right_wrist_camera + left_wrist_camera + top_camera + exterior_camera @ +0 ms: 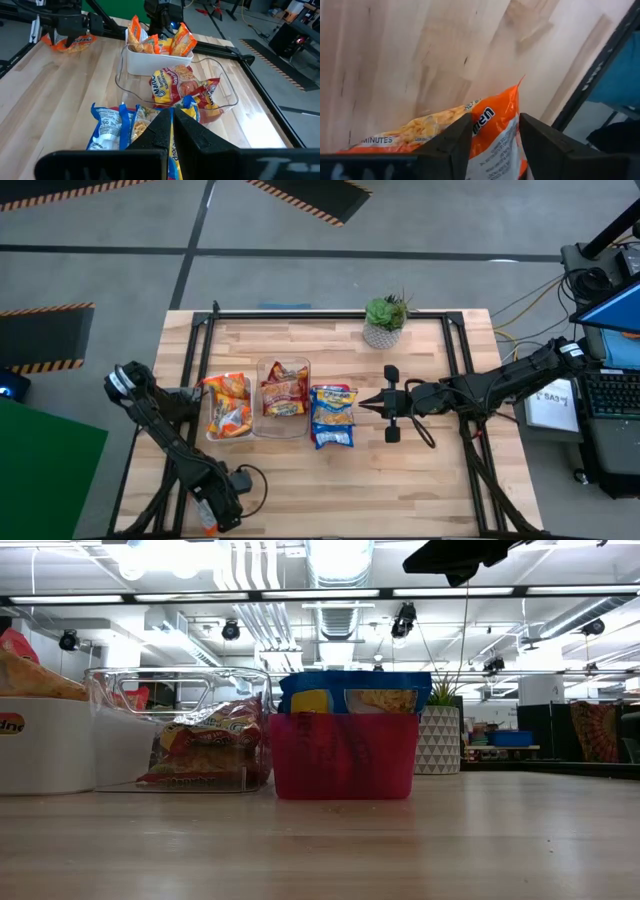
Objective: Sort Maruchan noodles
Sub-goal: Put the orange noodle pack into the white bin
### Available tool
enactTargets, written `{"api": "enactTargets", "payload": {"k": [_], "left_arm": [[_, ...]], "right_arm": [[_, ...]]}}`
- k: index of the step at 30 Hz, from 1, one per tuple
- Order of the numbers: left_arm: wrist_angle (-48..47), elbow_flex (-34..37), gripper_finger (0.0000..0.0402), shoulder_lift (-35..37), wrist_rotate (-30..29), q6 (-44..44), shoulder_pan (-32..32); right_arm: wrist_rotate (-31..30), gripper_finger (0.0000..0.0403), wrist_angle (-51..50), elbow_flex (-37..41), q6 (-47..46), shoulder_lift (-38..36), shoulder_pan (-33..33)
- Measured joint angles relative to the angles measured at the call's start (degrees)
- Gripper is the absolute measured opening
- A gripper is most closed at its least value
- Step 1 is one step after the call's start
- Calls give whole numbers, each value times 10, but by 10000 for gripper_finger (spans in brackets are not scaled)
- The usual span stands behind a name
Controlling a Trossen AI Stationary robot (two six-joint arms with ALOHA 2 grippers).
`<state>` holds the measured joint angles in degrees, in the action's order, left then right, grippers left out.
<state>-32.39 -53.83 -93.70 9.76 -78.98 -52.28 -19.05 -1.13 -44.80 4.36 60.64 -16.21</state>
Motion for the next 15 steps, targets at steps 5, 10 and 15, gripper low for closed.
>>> {"api": "enactTargets", "payload": {"k": [5,10,15], "left_arm": [[3,11,88,0,17,10,-10],[-1,6,13,0,11,40,-13],[-8,-27,6,14,-97,110,-17]], "right_arm": [[0,9,0,0,0,0,0],[0,9,1,0,0,0,0],[0,9,2,0,-7,3,0]]}}
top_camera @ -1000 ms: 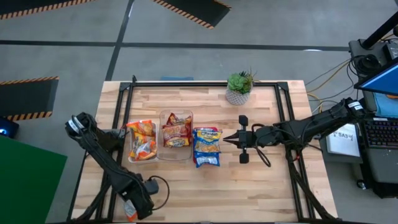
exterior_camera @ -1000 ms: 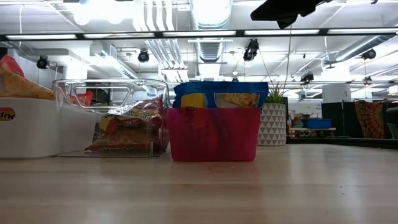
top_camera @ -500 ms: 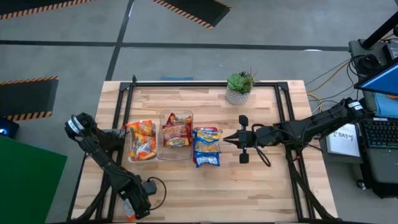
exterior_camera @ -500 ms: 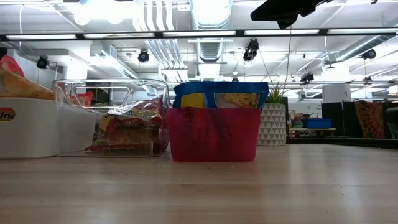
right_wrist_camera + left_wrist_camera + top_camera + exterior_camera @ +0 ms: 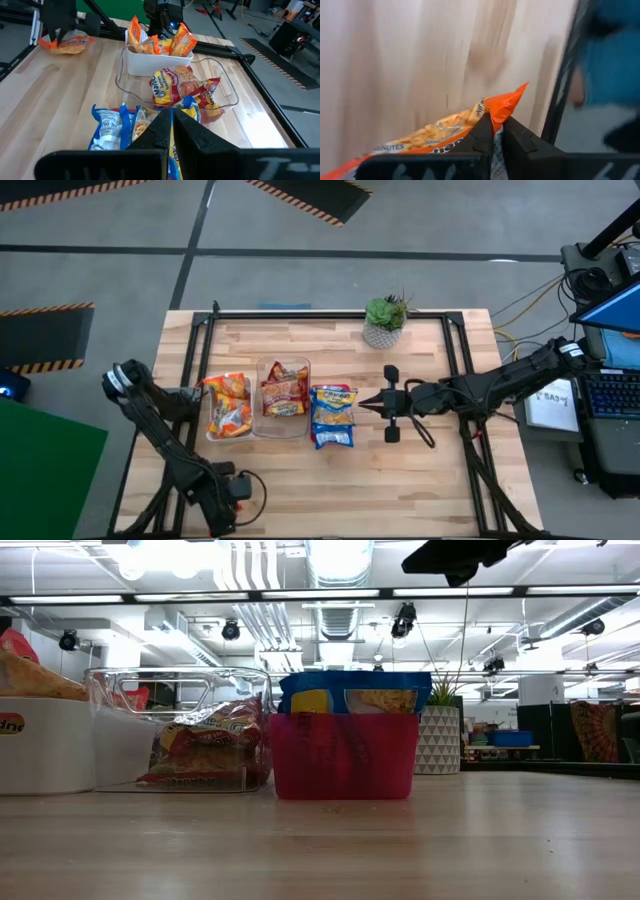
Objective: Sort Maruchan noodles
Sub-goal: Put the orange noodle pack into the white bin
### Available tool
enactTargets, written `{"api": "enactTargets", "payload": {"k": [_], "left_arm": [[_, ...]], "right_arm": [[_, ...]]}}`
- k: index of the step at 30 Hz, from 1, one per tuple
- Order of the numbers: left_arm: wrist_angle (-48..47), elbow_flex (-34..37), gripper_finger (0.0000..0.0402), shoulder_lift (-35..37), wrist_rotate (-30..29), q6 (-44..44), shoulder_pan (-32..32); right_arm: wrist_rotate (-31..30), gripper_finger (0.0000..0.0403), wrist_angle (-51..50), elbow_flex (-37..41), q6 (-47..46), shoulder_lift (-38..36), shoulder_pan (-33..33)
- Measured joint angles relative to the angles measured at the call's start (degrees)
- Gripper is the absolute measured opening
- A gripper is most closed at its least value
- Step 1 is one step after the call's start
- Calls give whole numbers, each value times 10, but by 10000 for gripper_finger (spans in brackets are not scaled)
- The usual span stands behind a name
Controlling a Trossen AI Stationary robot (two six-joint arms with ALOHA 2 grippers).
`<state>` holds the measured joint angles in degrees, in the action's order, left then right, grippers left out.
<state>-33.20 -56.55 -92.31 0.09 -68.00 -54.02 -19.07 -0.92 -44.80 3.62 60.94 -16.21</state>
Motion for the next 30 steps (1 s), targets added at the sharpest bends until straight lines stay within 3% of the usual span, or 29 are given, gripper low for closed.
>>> {"api": "enactTargets", "payload": {"k": [7,10,15,20,26,30], "left_arm": [[5,-36,2,63,-255,110,2],[8,-39,2,85,-340,142,4],[10,-39,1,103,-455,198,5],[9,-38,1,132,-604,217,5],[-65,-38,0,192,-704,243,6],[-179,-38,0,224,-749,236,15]], "right_arm": [[1,9,61,0,8,52,0],[33,17,120,0,9,86,0],[61,70,222,-1,16,141,0],[50,140,204,-38,31,173,1],[46,197,139,-89,40,188,1],[40,216,98,-112,45,192,1]]}}
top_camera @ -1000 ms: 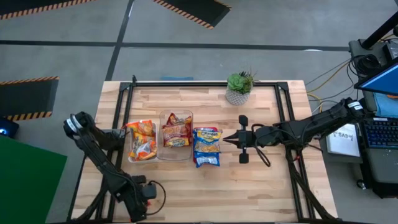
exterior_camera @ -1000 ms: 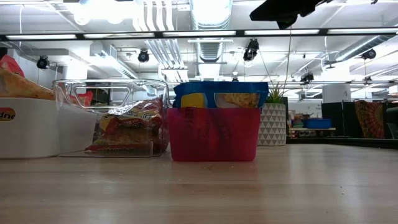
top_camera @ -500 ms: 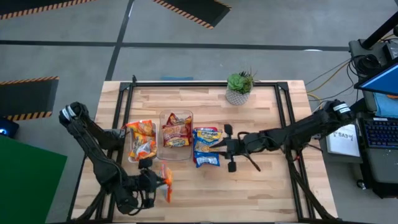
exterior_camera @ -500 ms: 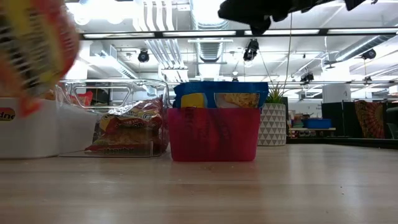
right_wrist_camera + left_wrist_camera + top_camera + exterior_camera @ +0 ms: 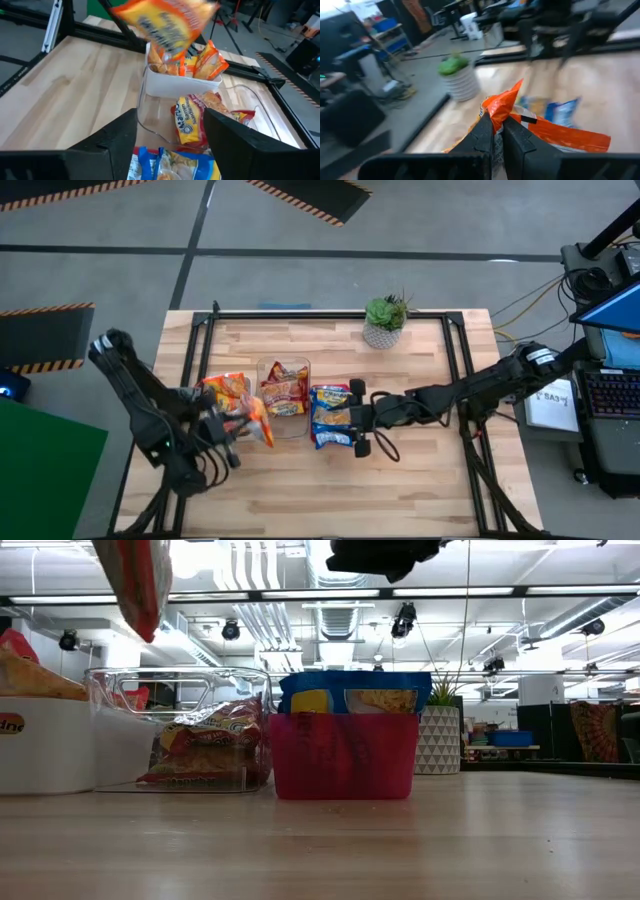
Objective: Sort Maruchan noodles
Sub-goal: Put the orange noodle pack into the white bin
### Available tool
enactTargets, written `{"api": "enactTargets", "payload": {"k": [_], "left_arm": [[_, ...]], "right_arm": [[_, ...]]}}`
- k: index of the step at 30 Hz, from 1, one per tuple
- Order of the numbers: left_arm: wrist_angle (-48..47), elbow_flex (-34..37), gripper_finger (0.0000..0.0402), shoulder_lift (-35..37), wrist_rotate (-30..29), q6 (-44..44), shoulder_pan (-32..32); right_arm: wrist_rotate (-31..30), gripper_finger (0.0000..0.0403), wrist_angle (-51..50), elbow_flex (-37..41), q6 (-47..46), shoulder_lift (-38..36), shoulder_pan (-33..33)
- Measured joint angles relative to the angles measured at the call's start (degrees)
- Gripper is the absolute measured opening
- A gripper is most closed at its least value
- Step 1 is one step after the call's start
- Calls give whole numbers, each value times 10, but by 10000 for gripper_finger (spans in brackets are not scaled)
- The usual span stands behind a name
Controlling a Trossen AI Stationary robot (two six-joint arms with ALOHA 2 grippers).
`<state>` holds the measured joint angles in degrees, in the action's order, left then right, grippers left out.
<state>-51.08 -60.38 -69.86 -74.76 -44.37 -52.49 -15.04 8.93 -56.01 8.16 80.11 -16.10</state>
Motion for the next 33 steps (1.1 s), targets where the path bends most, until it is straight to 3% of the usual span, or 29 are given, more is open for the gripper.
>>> {"api": "enactTargets", "payload": {"k": [5,10,17,24,33], "left_arm": [[-167,1,3,25,14,-84,29],[-294,10,4,23,87,-175,42],[-301,78,6,16,123,-265,44],[-301,128,7,16,85,-375,47],[-322,100,60,16,308,-381,47]], "right_arm": [[0,224,-19,-7,-7,3,0],[0,224,-20,-4,-11,3,0],[0,224,-20,-4,-22,3,0],[0,224,-23,-4,-27,3,0],[0,224,-29,-4,-31,3,0]]}}
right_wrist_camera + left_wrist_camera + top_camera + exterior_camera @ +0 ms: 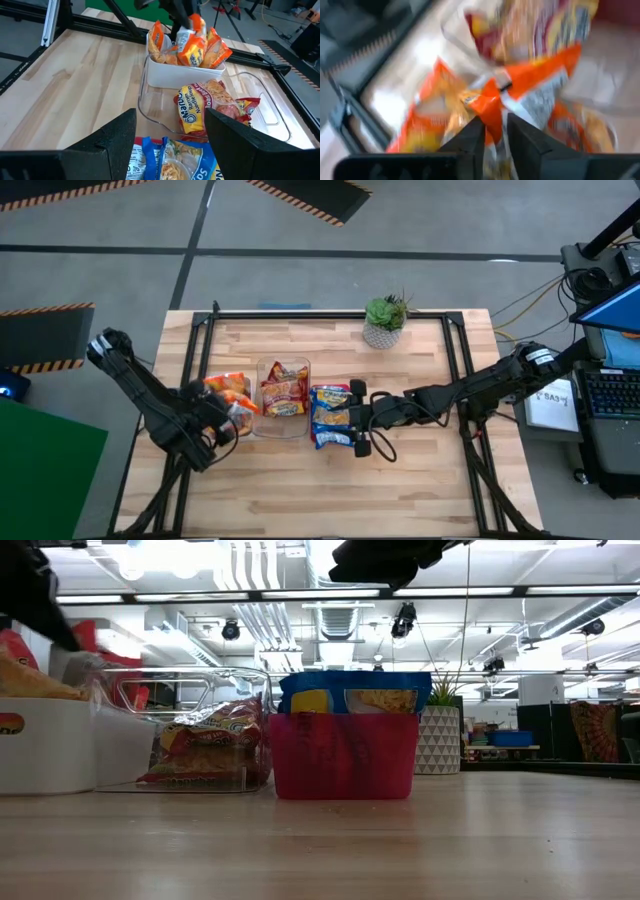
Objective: Sort Maruchan noodles
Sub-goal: Put the orange noodle pack into the white bin, then return to Home Position
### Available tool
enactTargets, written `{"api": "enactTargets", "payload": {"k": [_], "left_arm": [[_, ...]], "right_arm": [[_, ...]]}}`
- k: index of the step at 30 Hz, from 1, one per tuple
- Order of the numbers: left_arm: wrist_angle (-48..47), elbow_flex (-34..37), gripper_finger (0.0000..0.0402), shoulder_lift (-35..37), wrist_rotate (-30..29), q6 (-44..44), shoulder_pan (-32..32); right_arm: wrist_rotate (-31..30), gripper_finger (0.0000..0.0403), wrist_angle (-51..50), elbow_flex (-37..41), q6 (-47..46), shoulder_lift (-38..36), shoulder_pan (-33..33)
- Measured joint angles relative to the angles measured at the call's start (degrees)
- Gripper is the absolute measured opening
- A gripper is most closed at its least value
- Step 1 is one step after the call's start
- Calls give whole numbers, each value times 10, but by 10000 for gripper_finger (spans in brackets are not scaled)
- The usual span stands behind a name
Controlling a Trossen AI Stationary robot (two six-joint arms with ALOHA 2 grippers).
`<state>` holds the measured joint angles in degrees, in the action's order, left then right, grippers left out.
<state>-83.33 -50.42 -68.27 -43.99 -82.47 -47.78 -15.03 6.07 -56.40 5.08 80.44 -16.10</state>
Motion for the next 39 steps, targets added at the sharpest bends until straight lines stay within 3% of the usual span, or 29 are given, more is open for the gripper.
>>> {"api": "enactTargets", "payload": {"k": [6,9,11,15,18,22,27,31,39], "left_arm": [[-27,-53,103,0,177,-1,0],[-24,-85,113,0,209,-8,0],[0,-102,113,0,164,0,0],[84,-100,102,0,-43,79,1],[128,-74,83,0,-108,140,19],[131,-10,51,0,-95,110,54],[130,65,17,1,37,26,71],[133,77,2,2,45,-24,69],[136,-32,5,2,-22,148,57]], "right_arm": [[0,224,-3,0,-2,0,0],[0,224,-3,0,-2,0,0],[0,224,-3,0,-2,0,0],[0,224,-3,0,3,0,0],[1,224,-3,1,5,0,0],[5,224,-4,13,5,0,-1],[5,224,-4,34,-13,-5,0],[5,224,-17,40,-25,-5,0],[5,224,-45,83,-25,-47,0]]}}
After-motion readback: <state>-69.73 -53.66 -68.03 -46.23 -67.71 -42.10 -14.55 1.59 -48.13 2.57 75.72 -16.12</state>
